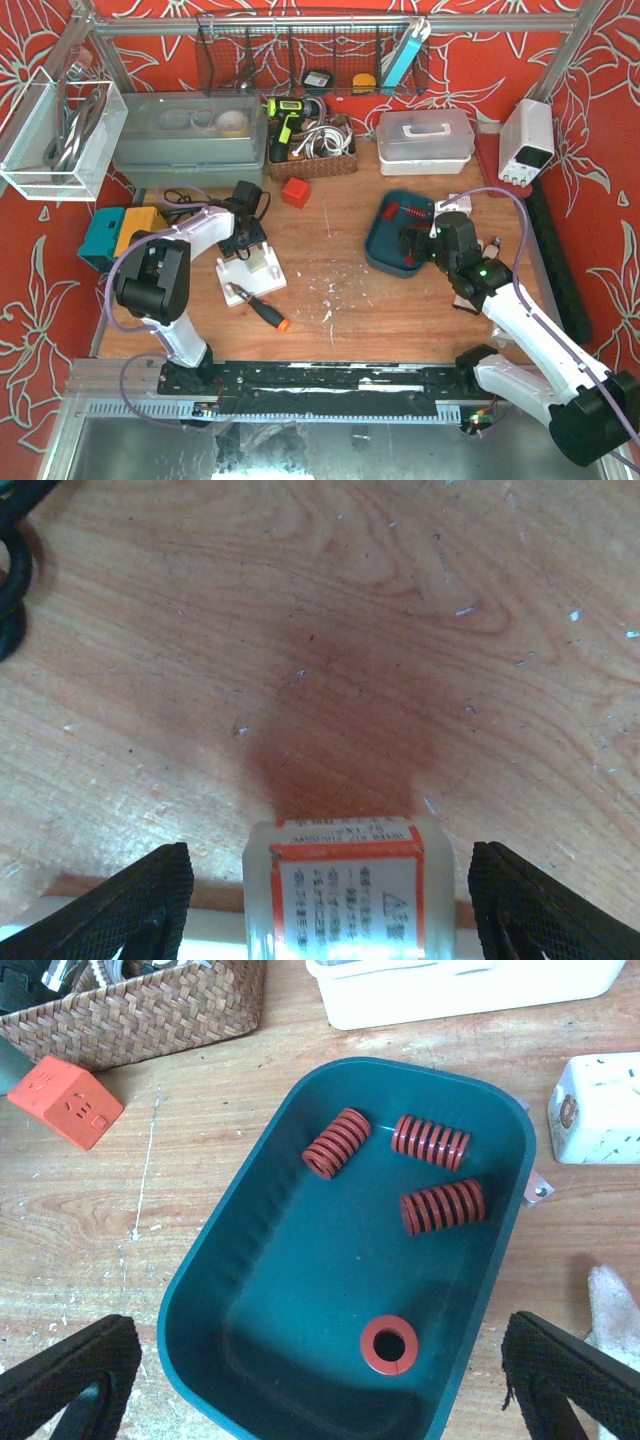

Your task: Install the large spring

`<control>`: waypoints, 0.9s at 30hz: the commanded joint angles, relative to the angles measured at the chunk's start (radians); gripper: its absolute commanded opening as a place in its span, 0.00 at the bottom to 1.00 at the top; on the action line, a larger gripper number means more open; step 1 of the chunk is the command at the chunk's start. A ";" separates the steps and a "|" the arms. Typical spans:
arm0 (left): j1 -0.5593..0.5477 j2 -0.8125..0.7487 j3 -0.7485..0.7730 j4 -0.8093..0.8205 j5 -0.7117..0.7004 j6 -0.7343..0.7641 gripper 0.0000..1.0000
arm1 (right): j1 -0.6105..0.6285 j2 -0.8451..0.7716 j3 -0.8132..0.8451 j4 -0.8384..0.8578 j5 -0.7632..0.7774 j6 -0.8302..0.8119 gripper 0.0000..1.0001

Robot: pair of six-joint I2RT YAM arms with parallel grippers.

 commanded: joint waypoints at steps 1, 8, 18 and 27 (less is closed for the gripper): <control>-0.006 0.032 0.018 -0.019 -0.005 -0.018 0.76 | 0.010 -0.014 -0.016 0.012 0.024 0.003 0.99; -0.006 0.087 0.057 -0.004 0.010 -0.066 0.63 | 0.010 -0.012 -0.014 0.010 0.020 0.000 0.99; 0.005 0.079 0.115 -0.037 -0.073 -0.094 0.41 | 0.010 -0.030 -0.017 0.008 0.036 0.001 0.99; 0.036 0.195 0.355 -0.059 -0.189 -0.066 0.37 | 0.010 -0.028 -0.014 0.000 0.045 0.000 0.99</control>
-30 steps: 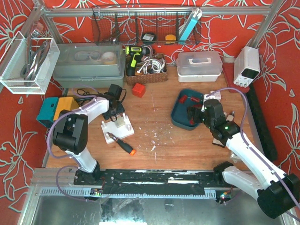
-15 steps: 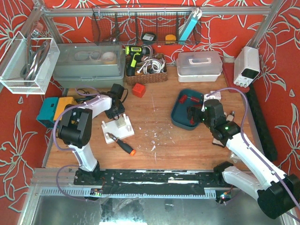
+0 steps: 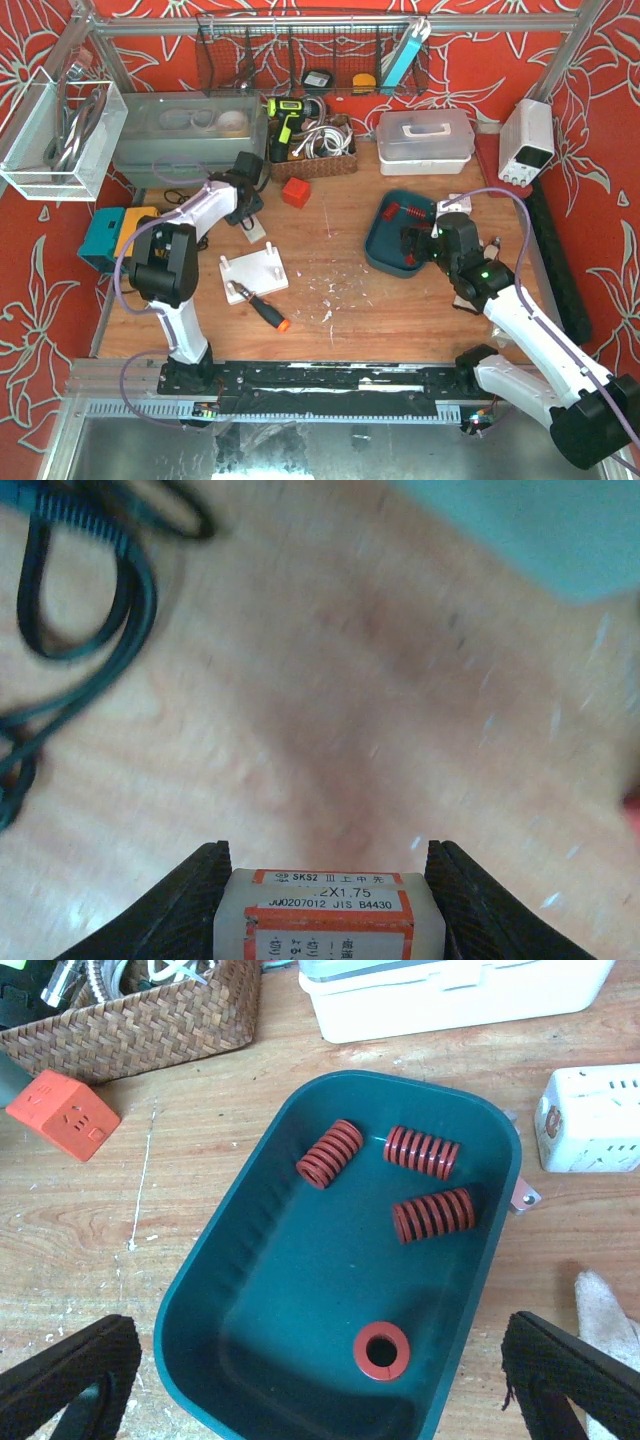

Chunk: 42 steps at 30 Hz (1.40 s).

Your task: Install the large spring

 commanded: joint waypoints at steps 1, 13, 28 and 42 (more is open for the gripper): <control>0.017 0.096 0.152 -0.015 -0.107 0.041 0.37 | 0.010 -0.015 -0.012 -0.005 0.029 0.000 0.99; 0.018 0.252 0.283 0.098 -0.102 0.105 0.40 | 0.010 -0.025 -0.015 -0.002 0.039 -0.003 0.99; 0.019 0.170 0.285 -0.053 -0.165 -0.026 0.83 | 0.011 -0.025 -0.012 -0.008 0.053 -0.008 0.99; -0.043 -0.106 0.135 -0.389 0.021 -0.205 0.80 | 0.012 0.001 -0.009 -0.001 0.022 -0.003 0.99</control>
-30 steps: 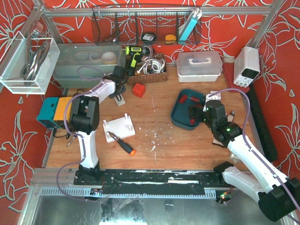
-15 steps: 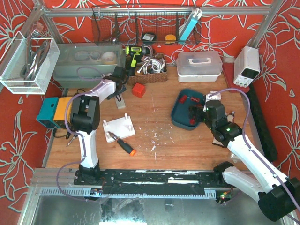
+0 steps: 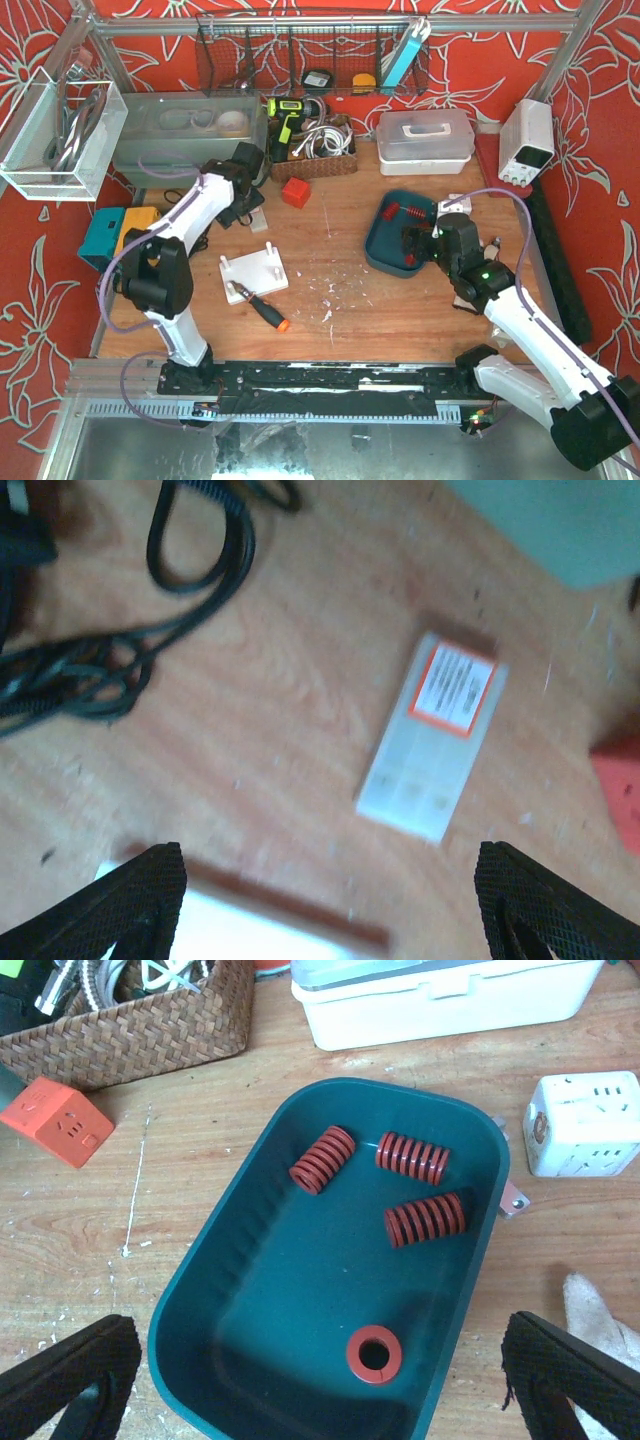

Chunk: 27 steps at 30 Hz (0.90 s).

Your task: Install the large spring

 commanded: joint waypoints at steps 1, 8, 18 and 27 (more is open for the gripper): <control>-0.027 -0.107 -0.083 -0.112 0.097 -0.077 0.81 | 0.008 0.018 -0.006 -0.001 -0.011 -0.004 0.99; -0.117 -0.321 -0.274 -0.104 0.267 -0.162 0.86 | 0.016 0.045 -0.001 0.056 -0.200 -0.042 0.99; -0.233 -0.564 -0.490 -0.197 0.388 -0.340 0.80 | 0.164 0.181 0.086 0.072 -0.469 -0.125 0.99; -0.353 -0.597 -0.651 -0.144 0.421 -0.459 0.74 | 0.242 0.199 0.108 0.036 -0.384 -0.158 0.99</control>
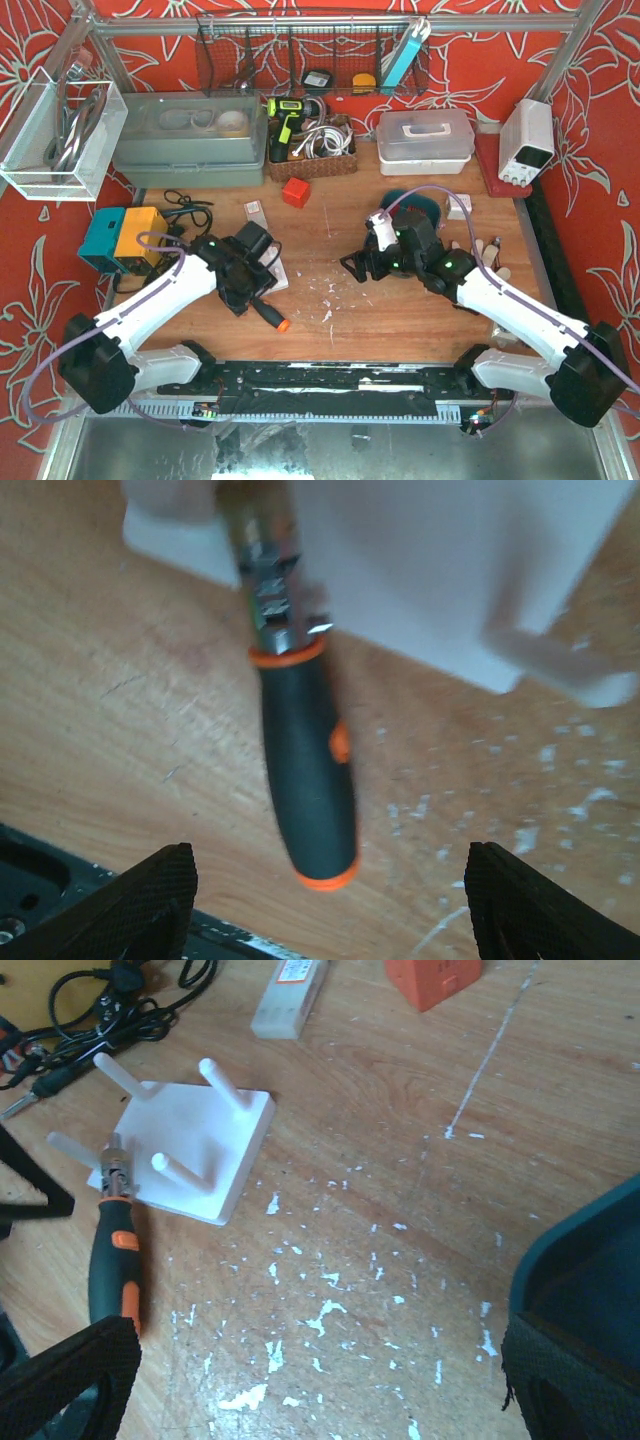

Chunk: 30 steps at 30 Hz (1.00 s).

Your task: Install the large spring

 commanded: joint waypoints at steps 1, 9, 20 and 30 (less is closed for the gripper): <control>-0.046 0.021 -0.110 0.053 0.060 -0.083 0.73 | 0.005 -0.034 0.018 -0.037 0.084 -0.030 0.99; -0.087 0.056 -0.178 0.118 0.022 -0.141 0.70 | 0.006 -0.041 0.007 -0.032 0.136 -0.022 0.99; -0.093 0.122 -0.251 0.255 0.034 -0.147 0.66 | 0.005 -0.059 0.000 -0.033 0.172 -0.021 0.99; -0.093 0.146 -0.275 0.281 0.024 -0.149 0.57 | 0.005 -0.071 -0.002 -0.033 0.183 -0.021 0.99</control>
